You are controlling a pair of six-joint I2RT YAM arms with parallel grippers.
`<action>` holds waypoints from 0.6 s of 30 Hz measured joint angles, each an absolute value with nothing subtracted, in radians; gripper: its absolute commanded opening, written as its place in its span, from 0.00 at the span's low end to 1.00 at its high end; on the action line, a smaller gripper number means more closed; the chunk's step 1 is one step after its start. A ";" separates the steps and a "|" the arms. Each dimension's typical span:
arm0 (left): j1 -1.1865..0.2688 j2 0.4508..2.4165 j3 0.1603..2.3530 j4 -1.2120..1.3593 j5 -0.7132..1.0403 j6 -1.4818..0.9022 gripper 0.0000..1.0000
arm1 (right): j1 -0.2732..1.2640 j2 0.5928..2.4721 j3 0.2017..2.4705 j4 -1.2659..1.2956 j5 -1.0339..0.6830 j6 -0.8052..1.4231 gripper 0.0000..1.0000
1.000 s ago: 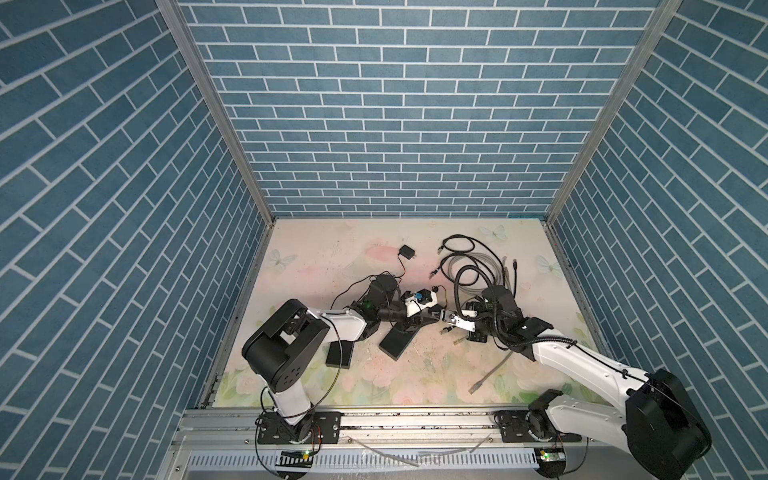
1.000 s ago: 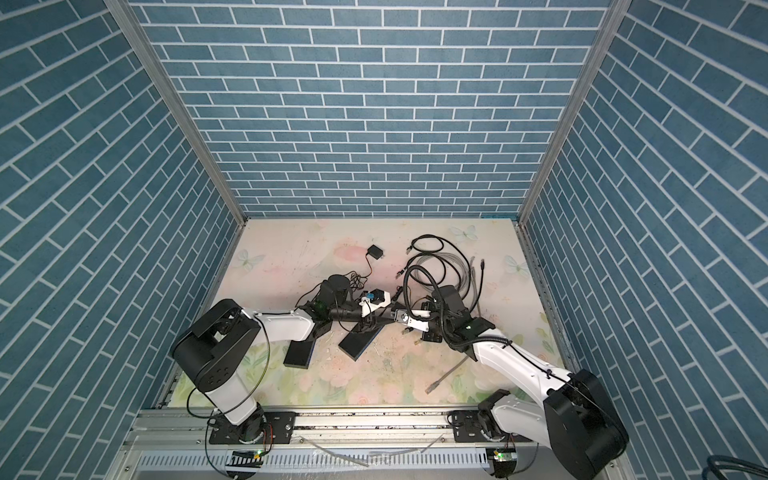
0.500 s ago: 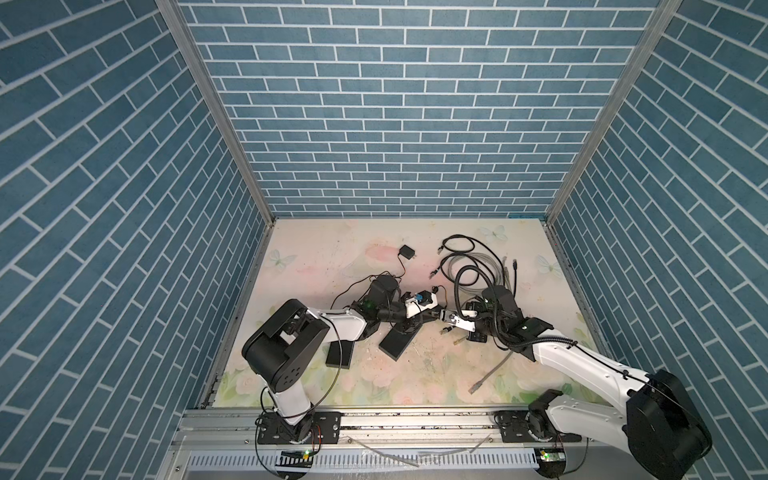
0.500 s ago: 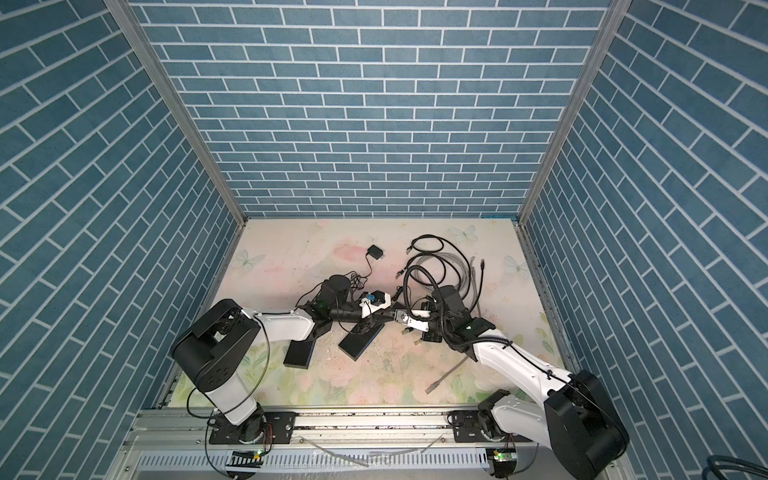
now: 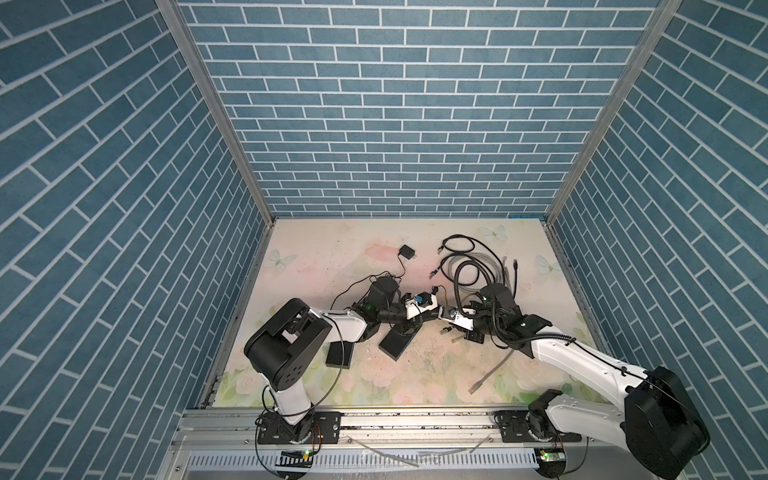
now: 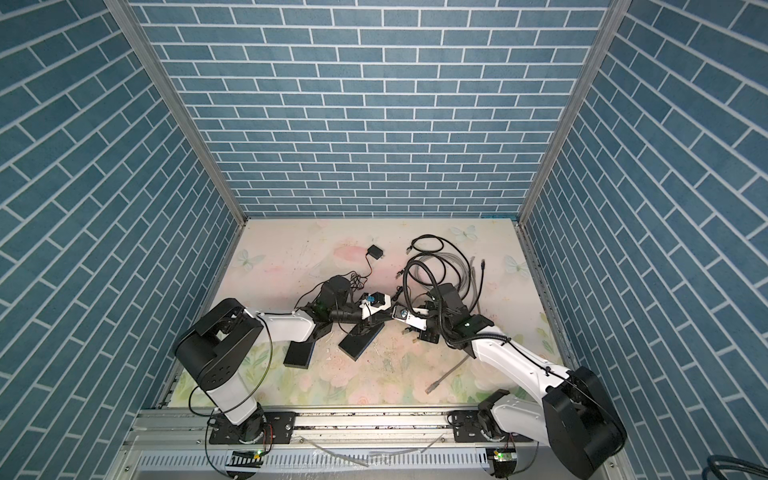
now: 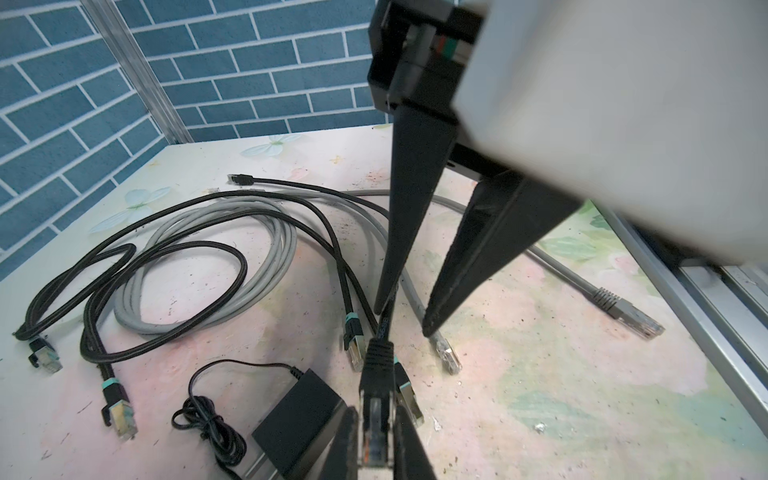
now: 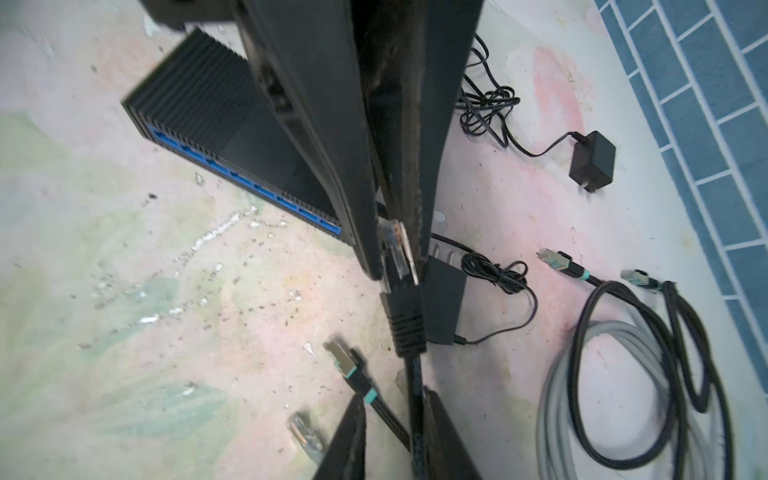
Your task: Insert the plug into the switch port
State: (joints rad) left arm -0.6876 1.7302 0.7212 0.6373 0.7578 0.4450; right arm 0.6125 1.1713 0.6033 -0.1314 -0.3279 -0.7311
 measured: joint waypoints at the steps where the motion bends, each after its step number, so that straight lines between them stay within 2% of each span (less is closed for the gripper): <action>1: -0.688 1.730 0.716 0.643 0.756 0.447 0.13 | 0.612 1.174 0.612 -0.142 -0.350 -0.709 0.30; 7: -0.690 1.721 0.707 0.658 0.747 0.468 0.13 | 0.601 1.201 0.651 -0.155 -0.427 -0.633 0.32; 18: -0.728 1.661 0.672 0.619 0.726 0.529 0.13 | 0.588 1.290 0.673 -0.148 -0.482 -0.625 0.31</action>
